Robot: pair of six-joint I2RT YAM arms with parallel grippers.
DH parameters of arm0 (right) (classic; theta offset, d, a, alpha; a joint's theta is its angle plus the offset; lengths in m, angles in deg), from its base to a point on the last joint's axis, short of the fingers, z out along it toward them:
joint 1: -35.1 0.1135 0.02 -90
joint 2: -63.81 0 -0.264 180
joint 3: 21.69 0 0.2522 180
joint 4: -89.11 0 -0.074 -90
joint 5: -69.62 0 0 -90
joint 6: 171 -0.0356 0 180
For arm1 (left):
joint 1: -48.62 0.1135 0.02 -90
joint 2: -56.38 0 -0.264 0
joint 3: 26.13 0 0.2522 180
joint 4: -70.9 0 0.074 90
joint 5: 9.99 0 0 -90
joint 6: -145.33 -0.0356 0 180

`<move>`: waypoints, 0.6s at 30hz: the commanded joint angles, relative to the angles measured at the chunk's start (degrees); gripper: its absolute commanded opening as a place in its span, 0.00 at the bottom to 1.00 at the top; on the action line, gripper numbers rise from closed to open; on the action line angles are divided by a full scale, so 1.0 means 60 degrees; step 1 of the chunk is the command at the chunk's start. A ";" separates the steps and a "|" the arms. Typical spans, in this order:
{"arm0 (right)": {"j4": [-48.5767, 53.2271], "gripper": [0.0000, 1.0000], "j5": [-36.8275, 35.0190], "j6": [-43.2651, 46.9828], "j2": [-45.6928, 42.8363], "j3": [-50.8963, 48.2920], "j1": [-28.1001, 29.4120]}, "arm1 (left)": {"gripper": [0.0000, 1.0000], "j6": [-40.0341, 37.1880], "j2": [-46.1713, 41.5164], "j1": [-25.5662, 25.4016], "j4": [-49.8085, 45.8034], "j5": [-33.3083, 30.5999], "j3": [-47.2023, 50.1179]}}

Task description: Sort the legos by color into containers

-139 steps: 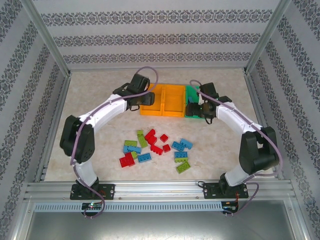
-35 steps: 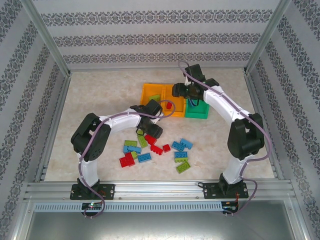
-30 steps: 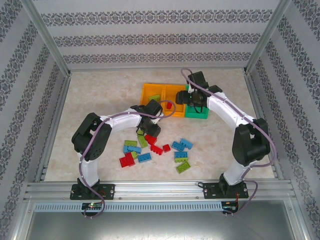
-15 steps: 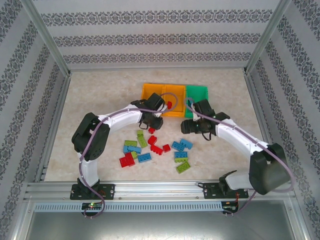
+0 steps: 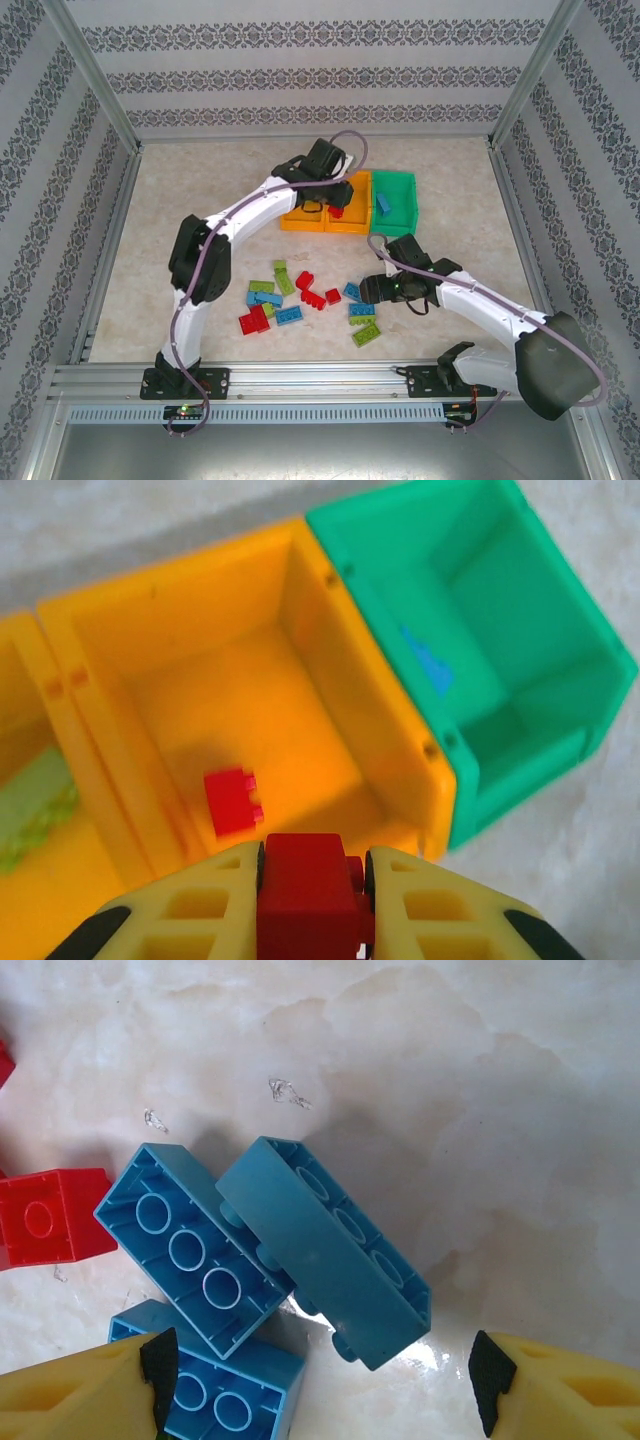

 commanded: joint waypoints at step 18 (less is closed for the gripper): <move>0.0047 0.54 -0.1446 -0.0791 0.1190 0.0672 0.0246 | 0.35 0.1579 0.2551 0.0592 -0.0624 0.1315 -0.2854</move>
